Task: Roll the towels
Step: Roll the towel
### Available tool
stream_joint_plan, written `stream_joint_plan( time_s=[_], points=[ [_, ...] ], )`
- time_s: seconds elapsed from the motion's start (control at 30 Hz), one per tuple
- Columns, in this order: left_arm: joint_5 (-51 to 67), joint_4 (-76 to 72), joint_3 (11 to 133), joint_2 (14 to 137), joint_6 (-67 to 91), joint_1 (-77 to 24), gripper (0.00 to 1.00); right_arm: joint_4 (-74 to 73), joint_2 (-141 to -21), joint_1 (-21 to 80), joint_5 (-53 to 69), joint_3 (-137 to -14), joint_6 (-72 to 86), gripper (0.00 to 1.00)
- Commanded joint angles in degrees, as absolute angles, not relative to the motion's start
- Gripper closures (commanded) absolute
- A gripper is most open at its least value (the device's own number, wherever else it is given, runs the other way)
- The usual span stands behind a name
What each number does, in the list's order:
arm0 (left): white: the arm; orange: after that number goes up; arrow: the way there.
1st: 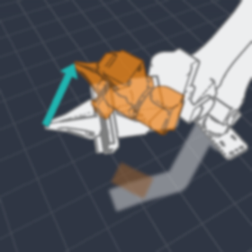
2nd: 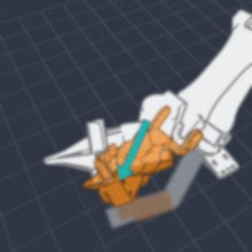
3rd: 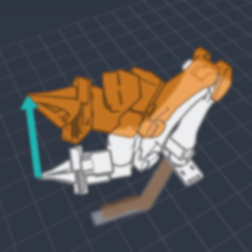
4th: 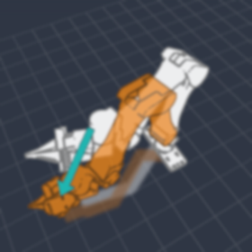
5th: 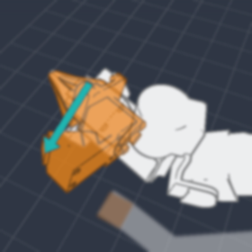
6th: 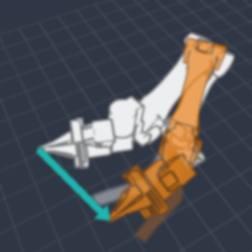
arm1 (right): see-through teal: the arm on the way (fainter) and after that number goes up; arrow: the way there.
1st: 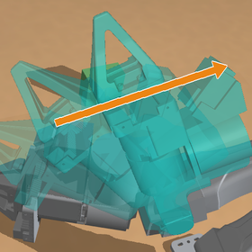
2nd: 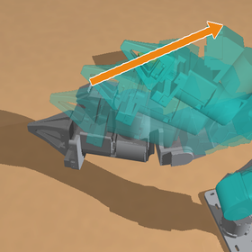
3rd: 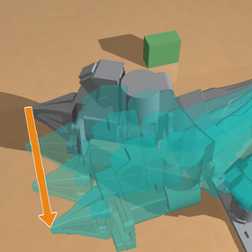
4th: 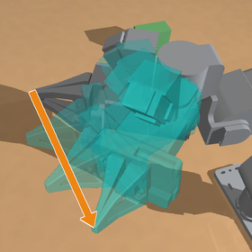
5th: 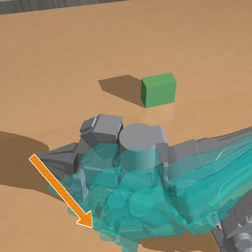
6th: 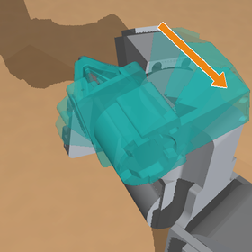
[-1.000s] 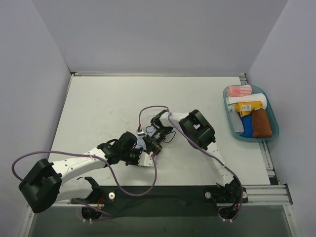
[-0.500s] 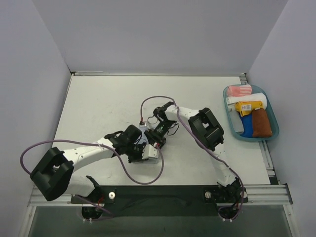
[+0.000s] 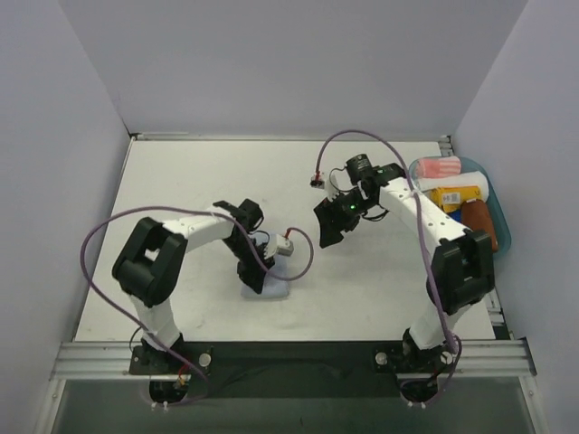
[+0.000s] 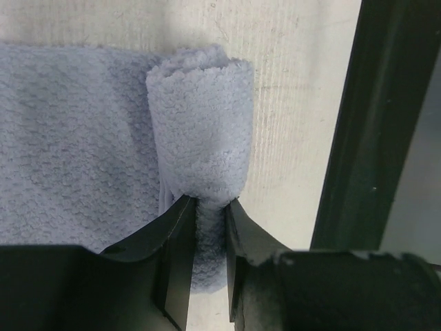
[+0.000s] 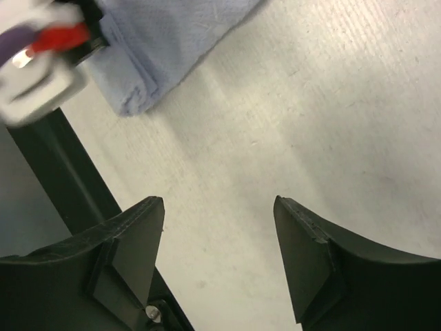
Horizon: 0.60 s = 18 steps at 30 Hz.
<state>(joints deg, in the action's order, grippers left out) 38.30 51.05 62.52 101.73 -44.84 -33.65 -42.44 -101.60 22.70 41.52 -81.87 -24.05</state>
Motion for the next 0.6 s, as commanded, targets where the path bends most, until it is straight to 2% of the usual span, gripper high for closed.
stream_joint_plan(
  time_s=[0.0,0.07,0.1,0.23,0.4,0.57],
  points=[
    [39.46,58.52,66.69,110.01,-49.04,-31.38,0.96,-43.68,-90.29,24.78,37.36,-75.44,-25.05,0.33],
    [40.6,60.2,69.16,113.1,-50.09,-30.24,0.94,-43.07,-84.48,26.36,36.48,-72.61,-25.22,0.27],
    [40.95,62.73,71.78,116.25,-51.66,-30.06,0.92,-42.54,-82.72,27.5,35.43,-71.29,-25.22,0.22],
    [41.84,67.32,76.71,122.16,-55.54,-29.27,0.87,-37.9,-76.48,38.47,27.26,-64.62,-25.05,0.21],
    [43.33,73.29,81.47,128.39,-60.02,-27.6,0.83,-35.86,-79.97,49.89,16.38,-64.25,-28.9,0.23],
    [43.24,73.74,82.61,130.43,-60.73,-26.98,0.82,-27.87,-86.12,59.66,8.19,-63.81,-32.07,0.23]
  ],
)
